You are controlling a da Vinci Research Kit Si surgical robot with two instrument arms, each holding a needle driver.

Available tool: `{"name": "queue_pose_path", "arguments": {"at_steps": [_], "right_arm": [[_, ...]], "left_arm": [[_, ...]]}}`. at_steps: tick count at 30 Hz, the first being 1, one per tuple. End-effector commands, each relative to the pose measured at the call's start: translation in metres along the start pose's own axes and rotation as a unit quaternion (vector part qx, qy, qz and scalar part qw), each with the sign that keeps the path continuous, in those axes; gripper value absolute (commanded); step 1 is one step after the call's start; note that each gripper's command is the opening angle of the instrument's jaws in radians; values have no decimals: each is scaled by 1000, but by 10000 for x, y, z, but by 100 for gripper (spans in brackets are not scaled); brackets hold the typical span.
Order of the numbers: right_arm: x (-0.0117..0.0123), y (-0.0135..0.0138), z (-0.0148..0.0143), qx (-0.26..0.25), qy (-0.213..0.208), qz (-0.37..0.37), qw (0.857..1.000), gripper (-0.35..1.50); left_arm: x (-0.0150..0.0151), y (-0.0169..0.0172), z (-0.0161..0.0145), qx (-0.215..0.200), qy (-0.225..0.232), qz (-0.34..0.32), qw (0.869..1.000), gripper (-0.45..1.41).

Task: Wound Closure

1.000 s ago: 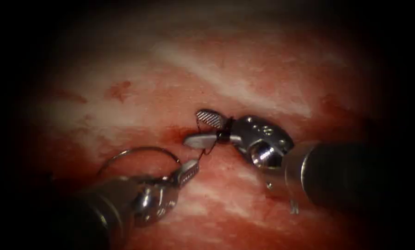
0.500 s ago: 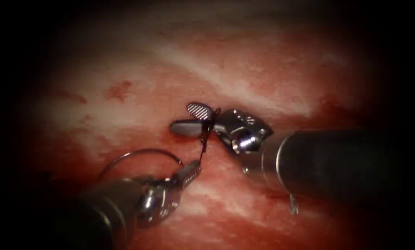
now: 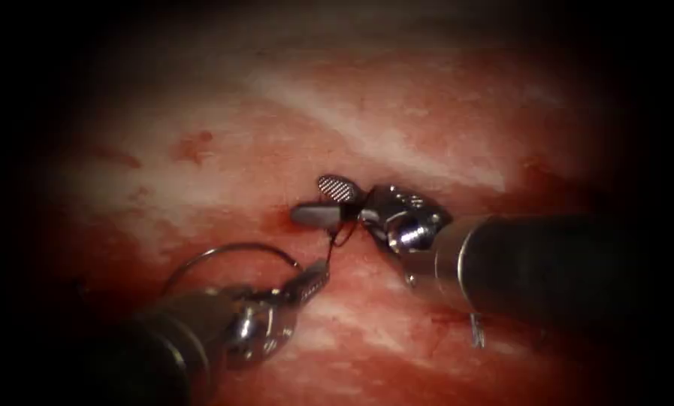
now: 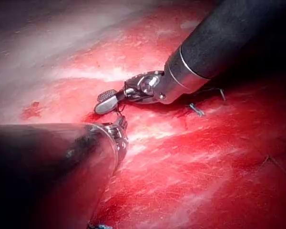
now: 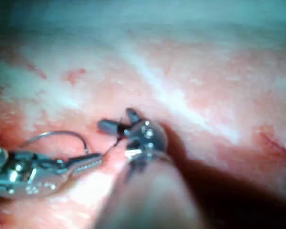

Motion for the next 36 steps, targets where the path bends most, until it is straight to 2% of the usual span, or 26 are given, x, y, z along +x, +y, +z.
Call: {"name": "queue_pose_path", "arguments": {"at_steps": [1, 9, 11, 12, 13, 17, 18, 20, 30, 36], "right_arm": [[-10, -1, 10, 1, -1, 8, 1000, 96], [-8, -9, 16, 6, -10, 30, 999, 94], [-8, -9, 15, 8, -12, 30, 999, 86], [-8, -9, 15, 9, -12, 33, 999, 76], [-8, -9, 15, 9, -12, 33, 999, 76], [-9, -10, 14, 11, -13, 41, 999, 36], [-9, -10, 14, 13, -13, 47, 999, 6], [-9, -10, 15, 13, -12, 50, 999, -35], [-7, -6, 14, 8, -12, 32, 999, -35], [-10, -6, 3, 17, -6, 32, 999, -35]], "left_arm": [[2, 7, 7, 0, 1, 0, 1000, -45], [-1, 7, 7, -1, 2, 1, 1000, -45], [-1, 8, 7, -2, 2, 1, 1000, -45], [-1, 8, 8, -2, 2, 1, 1000, -45], [-1, 8, 8, -2, 2, 1, 1000, -45], [-3, 9, 8, -3, 3, 2, 1000, -45], [-3, 9, 7, -3, 3, 2, 1000, -45], [-4, 10, 7, -3, 3, 2, 1000, -45], [-8, 11, 3, -4, 5, 4, 1000, -45], [-23, 5, 2, -6, 3, -2, 1000, -45]]}}
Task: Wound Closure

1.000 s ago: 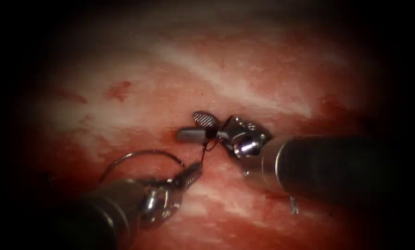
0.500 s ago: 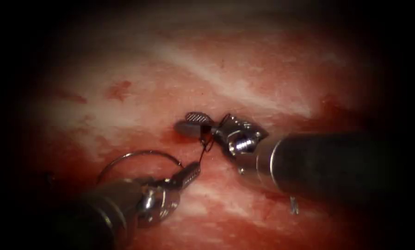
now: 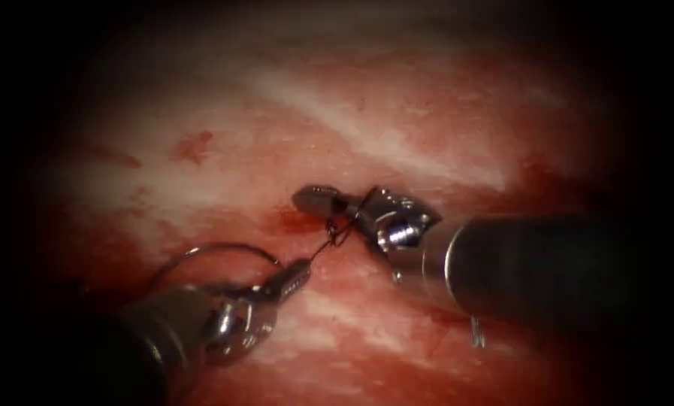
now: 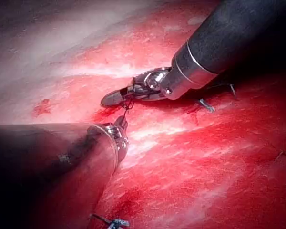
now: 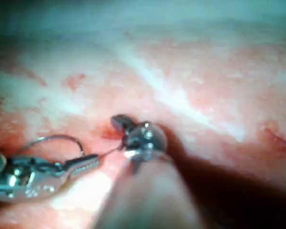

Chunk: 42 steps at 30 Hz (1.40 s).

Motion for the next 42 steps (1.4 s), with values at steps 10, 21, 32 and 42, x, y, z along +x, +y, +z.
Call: {"name": "queue_pose_path", "arguments": {"at_steps": [10, 21, 32, 42], "right_arm": [[-9, -16, -27, 61, 3, 5, 998, -35], [-14, -19, -37, 72, 20, 5, 997, -35], [-22, -21, -42, 87, 26, -1, 996, -35], [-32, -20, -56, 93, 69, -13, 993, -35]], "left_arm": [[-35, -13, 29, -3, -20, -16, 1000, -45], [-85, -101, 62, -3, -42, -41, 998, -45], [-119, -113, 139, -10, -61, -47, 997, -45], [-171, -91, 190, -33, -71, -60, 995, -45]]}}
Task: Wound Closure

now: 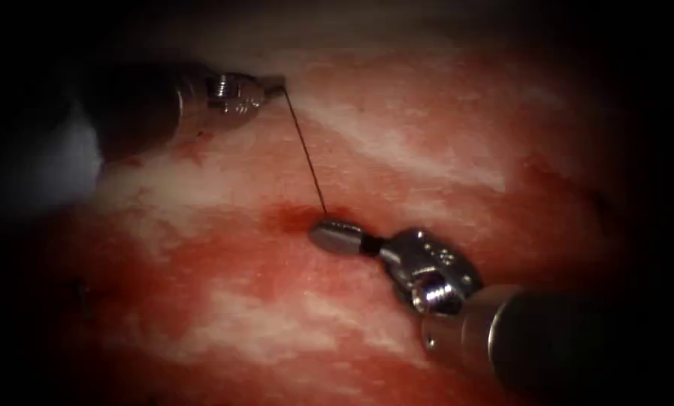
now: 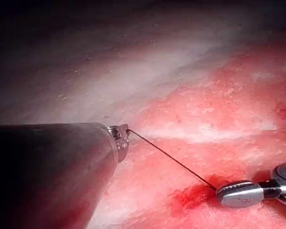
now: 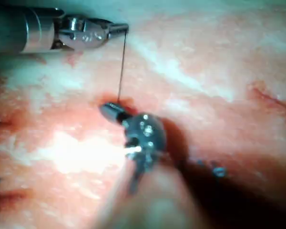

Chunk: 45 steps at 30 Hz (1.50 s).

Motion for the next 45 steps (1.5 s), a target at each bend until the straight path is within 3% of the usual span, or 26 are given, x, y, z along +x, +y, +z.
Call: {"name": "queue_pose_path", "arguments": {"at_steps": [1, 6, 17, 23, 24, 25, 26, 27, 28, 29, 31, 36, 40, 42, 45], "right_arm": [[-14, 3, 5, -1, 2, 1, 1000, -35], [-21, 8, 0, -8, 27, -10, 1000, -35], [-36, 6, -2, 9, 30, -31, 999, -35], [-38, 4, -3, 53, 59, -141, 987, -35], [-38, 2, -3, 66, 66, -147, 985, 31], [-39, 1, -4, 70, 69, -153, 983, 83], [-39, 0, -5, 74, 74, -158, 982, 116], [-41, -3, -6, 81, 81, -158, 981, 131], [-41, -3, -6, 81, 81, -158, 981, 131], [-42, -8, -9, 97, 107, -156, 977, 146], [-41, -11, -14, 119, 140, -152, 971, 148], [-31, -5, -23, 140, 135, -223, 955, 145], [-8, 7, -25, 159, 80, -236, 955, 140], [15, 18, -27, 156, 22, -205, 966, 140], [35, 32, -30, 137, 6, -177, 975, 128]], "left_arm": [[0, 4, 11, -1, 1, 2, 1000, -45], [-3, 3, 14, -2, 0, 0, 1000, -45], [-1, 5, 10, -3, -1, 0, 1000, -45], [-2, 5, 3, -4, 0, -1, 1000, -45], [-1, 5, 1, -3, 0, -2, 1000, -45], [0, 5, -2, -2, 0, -2, 1000, -45], [1, 6, -5, 1, 1, -4, 1000, -45], [4, 7, -10, 4, 2, -9, 1000, -45], [4, 7, -10, 4, 2, -9, 1000, -45], [14, 7, -24, 6, 3, -11, 1000, -45], [26, 6, -41, 5, 6, -14, 1000, -45], [45, -1, -70, 11, 16, -13, 1000, -45], [58, -12, -94, 19, 20, -15, 999, -45], [63, -19, -111, 26, 25, -18, 999, -45], [69, -33, -141, 38, 33, -18, 999, -45]]}}
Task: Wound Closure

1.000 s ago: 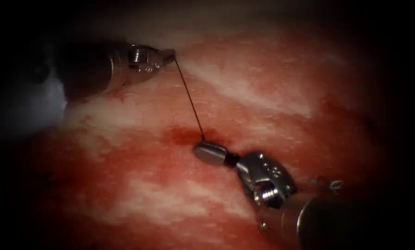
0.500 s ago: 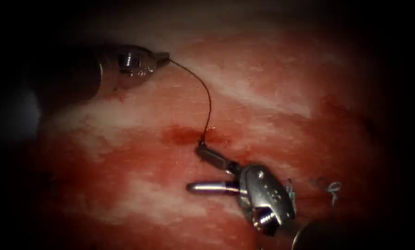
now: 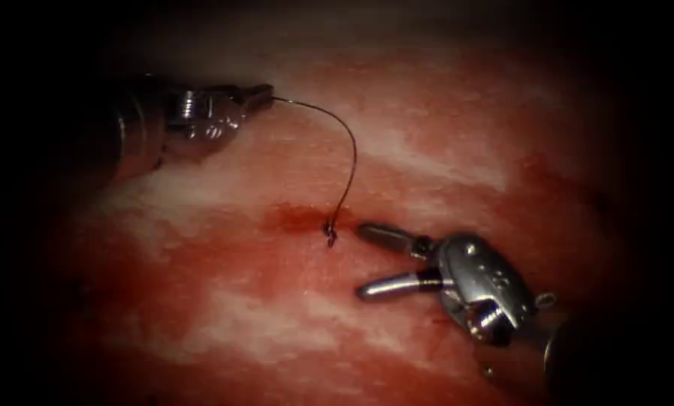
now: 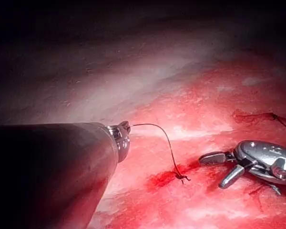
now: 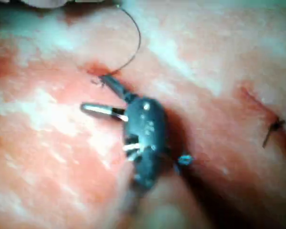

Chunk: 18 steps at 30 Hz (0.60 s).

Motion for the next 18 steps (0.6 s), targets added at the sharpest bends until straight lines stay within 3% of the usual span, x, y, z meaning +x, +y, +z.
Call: {"name": "queue_pose_path", "arguments": {"at_steps": [1, 7, 11, 18], "right_arm": [[-2, 9, 3, -1, -4, 6, 1000, 125], [-5, 16, 8, -42, -45, 4, 998, 101], [-14, 18, 17, -37, -72, 0, 997, 106], [-14, 39, 35, -38, -61, 114, 991, 116]], "left_arm": [[2, -1, 2, 3, 3, 0, 1000, -45], [18, -28, -35, 18, 10, 0, 1000, -45], [33, -38, -53, 23, 11, 5, 1000, -45], [53, -43, -77, 25, 14, 11, 1000, -45]]}}
